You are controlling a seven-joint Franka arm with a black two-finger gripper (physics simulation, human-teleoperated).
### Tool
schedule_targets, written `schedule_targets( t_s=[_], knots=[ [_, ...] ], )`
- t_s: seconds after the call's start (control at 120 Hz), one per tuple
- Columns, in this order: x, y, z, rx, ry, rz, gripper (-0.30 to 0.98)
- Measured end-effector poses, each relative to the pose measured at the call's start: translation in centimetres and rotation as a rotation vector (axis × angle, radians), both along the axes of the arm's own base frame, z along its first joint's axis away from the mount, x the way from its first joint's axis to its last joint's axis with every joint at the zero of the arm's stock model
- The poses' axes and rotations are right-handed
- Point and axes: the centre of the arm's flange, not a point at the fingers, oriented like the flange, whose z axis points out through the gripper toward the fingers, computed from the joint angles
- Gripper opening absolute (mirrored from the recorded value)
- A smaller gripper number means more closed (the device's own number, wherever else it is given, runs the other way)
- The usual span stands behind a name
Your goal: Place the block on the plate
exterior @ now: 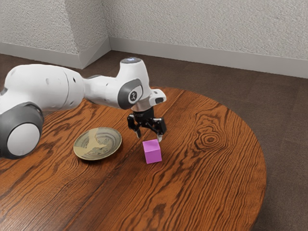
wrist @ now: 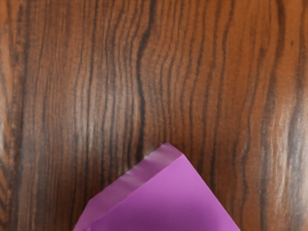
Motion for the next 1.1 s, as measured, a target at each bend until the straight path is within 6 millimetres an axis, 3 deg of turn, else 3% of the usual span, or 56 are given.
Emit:
schedule_targets(
  t_s=[0.533, 0.933, 1.1],
  knots=[
    [0.7, -0.1, -5.7, -0.01, 0.05, 0.25, 0.69],
    [0.4, -0.3, -5.5, -0.012, 0.063, 0.33, 0.48],
    [0.3, -0.4, -5.7, -0.011, 0.069, 0.35, 0.47]
  ],
)
